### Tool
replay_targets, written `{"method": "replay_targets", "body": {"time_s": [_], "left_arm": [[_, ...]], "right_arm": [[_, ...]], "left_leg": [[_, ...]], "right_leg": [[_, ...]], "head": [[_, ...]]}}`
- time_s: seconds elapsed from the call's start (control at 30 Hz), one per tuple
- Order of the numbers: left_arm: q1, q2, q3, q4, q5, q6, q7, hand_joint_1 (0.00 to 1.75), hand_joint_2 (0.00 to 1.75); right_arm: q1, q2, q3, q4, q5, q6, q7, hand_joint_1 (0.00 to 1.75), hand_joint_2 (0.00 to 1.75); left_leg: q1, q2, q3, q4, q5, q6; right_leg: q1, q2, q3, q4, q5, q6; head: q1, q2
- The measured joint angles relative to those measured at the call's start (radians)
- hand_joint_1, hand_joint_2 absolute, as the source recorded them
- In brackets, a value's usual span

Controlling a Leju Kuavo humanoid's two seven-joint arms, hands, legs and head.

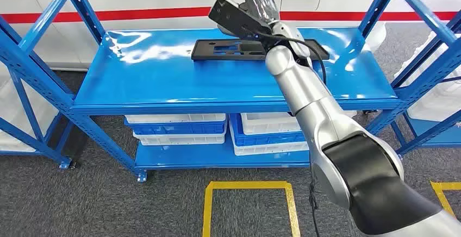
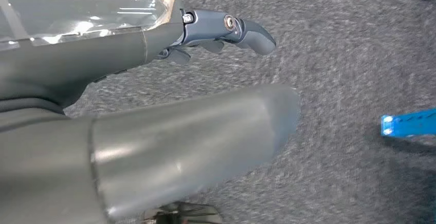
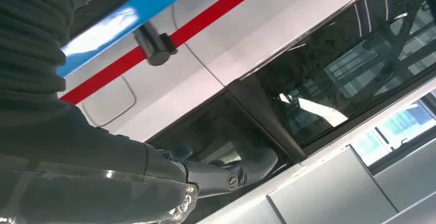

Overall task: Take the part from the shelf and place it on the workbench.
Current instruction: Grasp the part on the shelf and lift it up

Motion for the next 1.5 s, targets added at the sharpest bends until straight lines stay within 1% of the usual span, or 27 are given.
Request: {"method": "replay_targets", "body": {"time_s": [0.07,0.1,0.17,0.2,0.27,0.3,0.33,0.37,0.4,0.43,0.47,0.5,0.57,0.63,0.7,0.73,0.77,0.8,0.83,0.87,0.9,0.97,1.03,1.1,1.3,1.43,1.5], "left_arm": [[-0.001,0.000,0.001,0.000,0.002,0.000,0.000,0.00,0.00],[-0.001,0.001,0.002,0.000,0.003,0.000,0.000,0.00,0.00],[-0.001,0.001,0.004,0.000,0.006,0.000,0.000,0.00,0.00],[0.000,0.001,0.005,0.001,0.006,0.000,0.000,0.00,0.00],[0.002,0.000,0.006,0.001,0.006,0.000,0.000,0.00,0.00],[0.003,0.000,0.008,0.002,0.006,0.000,0.001,0.00,0.00],[0.003,0.000,0.010,0.002,0.006,0.000,0.001,0.00,0.00],[0.004,0.000,0.011,0.003,0.006,0.000,0.001,0.00,0.00],[0.004,0.000,0.013,0.004,0.006,-0.001,0.001,0.00,0.00],[0.004,0.000,0.014,0.004,0.006,-0.002,0.002,0.00,0.00],[0.004,0.000,0.015,0.005,0.005,-0.002,0.002,0.00,0.00],[0.004,0.000,0.015,0.005,0.004,-0.003,0.002,0.00,0.00],[0.003,0.002,0.015,0.005,0.002,-0.003,0.002,0.00,0.00],[0.001,0.002,0.015,0.005,-0.004,-0.003,0.001,0.00,0.00],[0.000,0.001,0.015,0.006,-0.012,-0.004,0.002,0.00,0.00],[0.000,0.001,0.015,0.006,-0.016,-0.005,0.003,0.00,0.00],[0.000,0.001,0.015,0.006,-0.019,-0.005,0.006,0.00,0.00],[0.000,0.001,0.015,0.006,-0.022,-0.005,0.008,0.00,0.00],[-0.001,0.001,0.015,0.006,-0.024,-0.005,0.010,0.00,0.00],[-0.001,0.001,0.015,0.006,-0.025,-0.005,0.012,0.00,0.00],[-0.002,0.000,0.015,0.006,-0.026,-0.005,0.012,0.00,0.00],[-0.004,0.000,0.015,0.006,-0.027,-0.005,0.014,0.00,0.00],[-0.006,-0.002,0.015,0.007,-0.029,-0.004,0.018,0.00,0.00],[-0.009,-0.004,0.015,0.007,-0.031,-0.003,0.021,0.00,0.00],[-0.014,-0.004,0.015,0.007,-0.034,-0.001,0.028,0.00,0.00],[-0.015,-0.005,0.015,0.007,-0.034,-0.001,0.030,0.00,0.00],[-0.015,-0.005,0.015,0.008,-0.034,0.000,0.031,0.00,0.00]], "right_arm": [[-0.006,0.001,0.001,0.003,-0.003,0.000,-0.004,0.00,1.75],[-0.010,0.002,0.002,0.008,-0.005,-0.001,-0.009,0.00,1.75],[-0.011,0.003,0.003,0.025,-0.008,-0.004,-0.020,0.00,1.75],[-0.009,0.003,0.004,0.034,-0.009,-0.006,-0.025,0.00,1.75],[-0.007,0.003,0.004,0.049,-0.011,-0.008,-0.032,0.00,1.75],[-0.007,0.003,0.004,0.055,-0.013,-0.009,-0.034,0.00,1.75],[-0.008,0.003,0.004,0.060,-0.014,-0.010,-0.036,0.00,1.75],[-0.009,0.004,0.005,0.068,-0.016,-0.011,-0.039,0.00,1.75],[-0.009,0.004,0.005,0.076,-0.018,-0.013,-0.043,0.00,1.75],[-0.010,0.006,0.006,0.083,-0.019,-0.015,-0.046,0.00,1.75],[-0.012,0.008,0.006,0.089,-0.021,-0.016,-0.049,0.00,1.75],[-0.016,0.010,0.007,0.093,-0.023,-0.018,-0.052,0.00,1.75],[-0.030,0.016,0.007,0.099,-0.025,-0.022,-0.058,0.00,1.75],[-0.043,0.023,0.007,0.103,-0.027,-0.028,-0.063,0.00,1.75],[-0.049,0.026,0.007,0.110,-0.027,-0.033,-0.065,0.00,1.75],[-0.049,0.026,0.007,0.115,-0.027,-0.035,-0.064,0.00,1.75],[-0.049,0.025,0.007,0.119,-0.028,-0.036,-0.064,0.00,1.75],[-0.049,0.024,0.007,0.123,-0.029,-0.038,-0.064,0.00,1.75],[-0.049,0.023,0.007,0.125,-0.030,-0.038,-0.064,0.00,1.75],[-0.049,0.023,0.007,0.128,-0.031,-0.039,-0.064,0.00,1.75],[-0.050,0.023,0.007,0.130,-0.031,-0.039,-0.064,0.00,1.75],[-0.054,0.022,0.007,0.135,-0.033,-0.040,-0.064,0.00,1.75],[-0.057,0.020,0.007,0.139,-0.035,-0.041,-0.064,0.00,1.75],[-0.060,0.017,0.007,0.143,-0.038,-0.043,-0.066,0.00,1.75],[-0.061,0.012,0.007,0.151,-0.044,-0.046,-0.080,0.00,1.75],[-0.060,0.009,0.008,0.155,-0.035,-0.049,-0.089,0.00,1.75],[-0.057,0.006,0.011,0.158,-0.020,-0.054,-0.092,0.00,1.75]], "left_leg": [[0.000,-0.001,0.015,-0.006,-0.006,0.006],[0.001,-0.001,0.028,-0.011,-0.012,0.011],[0.000,-0.005,0.050,-0.013,-0.033,0.017],[0.000,-0.008,0.061,-0.013,-0.044,0.017],[0.000,-0.014,0.081,-0.013,-0.062,0.015],[0.000,-0.017,0.094,-0.013,-0.072,0.013],[0.000,-0.019,0.108,-0.013,-0.083,0.011],[-0.001,-0.020,0.124,-0.012,-0.097,0.008],[-0.002,-0.022,0.141,-0.010,-0.114,0.004],[-0.004,-0.023,0.151,-0.008,-0.129,-0.001],[-0.006,-0.024,0.159,-0.001,-0.140,-0.006],[-0.007,-0.024,0.164,0.009,-0.147,-0.010],[-0.005,-0.020,0.145,0.058,-0.142,-0.019],[0.000,-0.015,0.080,0.162,-0.143,-0.029],[0.008,-0.012,-0.004,0.275,-0.194,-0.043],[0.012,-0.011,-0.039,0.305,-0.223,-0.049],[0.017,-0.009,-0.059,0.306,-0.232,-0.053],[0.021,-0.007,-0.063,0.276,-0.212,-0.056],[0.025,-0.004,-0.050,0.217,-0.166,-0.058],[0.028,-0.001,-0.027,0.143,-0.106,-0.059],[0.029,0.000,-0.006,0.079,-0.065,-0.059],[0.025,0.000,0.021,0.017,-0.033,-0.051],[0.020,-0.003,0.028,0.017,-0.031,-0.046],[0.015,-0.005,0.028,0.016,-0.023,-0.046],[0.008,-0.012,0.027,0.016,-0.029,-0.033],[0.006,-0.012,0.027,0.016,-0.031,-0.027],[0.006,-0.012,0.027,0.016,-0.031,-0.027]], "right_leg": [[0.001,-0.001,-0.039,0.067,0.003,-0.001],[0.001,-0.002,-0.083,0.134,-0.001,-0.002],[0.000,-0.002,-0.182,0.256,-0.039,-0.005],[-0.001,-0.002,-0.219,0.286,-0.068,-0.006],[-0.002,-0.002,-0.255,0.284,-0.105,-0.005],[-0.003,-0.002,-0.256,0.248,-0.094,0.002],[-0.004,-0.003,-0.252,0.194,-0.060,0.013],[-0.005,-0.005,-0.245,0.125,0.000,0.028],[-0.006,-0.009,-0.237,0.057,0.065,0.036],[-0.004,-0.012,-0.225,0.015,0.120,0.035],[-0.004,-0.014,-0.216,-0.007,0.157,0.025],[-0.004,-0.014,-0.207,-0.011,0.167,0.007],[-0.011,-0.011,-0.186,-0.012,0.168,-0.017],[-0.016,-0.009,-0.165,-0.014,0.155,-0.033],[-0.015,-0.008,-0.148,-0.015,0.139,-0.042],[-0.016,-0.008,-0.138,-0.014,0.130,-0.042],[-0.016,-0.007,-0.128,-0.014,0.122,-0.040],[-0.017,-0.006,-0.118,-0.014,0.113,-0.037],[-0.019,-0.005,-0.106,-0.014,0.105,-0.033],[-0.020,-0.004,-0.096,-0.014,0.096,-0.028],[-0.020,-0.004,-0.087,-0.013,0.088,-0.022],[-0.016,-0.002,-0.081,-0.012,0.075,-0.010],[-0.008,-0.001,-0.084,-0.010,0.064,-0.010],[-0.006,-0.003,-0.082,-0.010,0.060,-0.016],[-0.011,-0.007,-0.075,-0.025,0.061,-0.014],[-0.013,-0.008,-0.077,-0.028,0.061,0.004],[-0.014,-0.008,-0.077,-0.029,0.062,0.009]], "head": [[0.000,0.000],[0.000,0.000],[0.001,0.000],[0.001,0.000],[0.001,0.000],[0.001,0.000],[0.001,0.000],[0.001,0.000],[0.000,0.000],[0.000,0.000],[0.000,0.000],[-0.001,0.000],[-0.001,0.000],[-0.001,0.000],[-0.002,0.000],[-0.002,0.000],[-0.002,0.000],[-0.002,0.000],[-0.002,0.000],[-0.002,0.000],[-0.002,0.000],[-0.001,0.000],[0.000,0.000],[0.001,0.000],[0.001,0.000],[0.001,0.000],[0.001,0.000]]}}
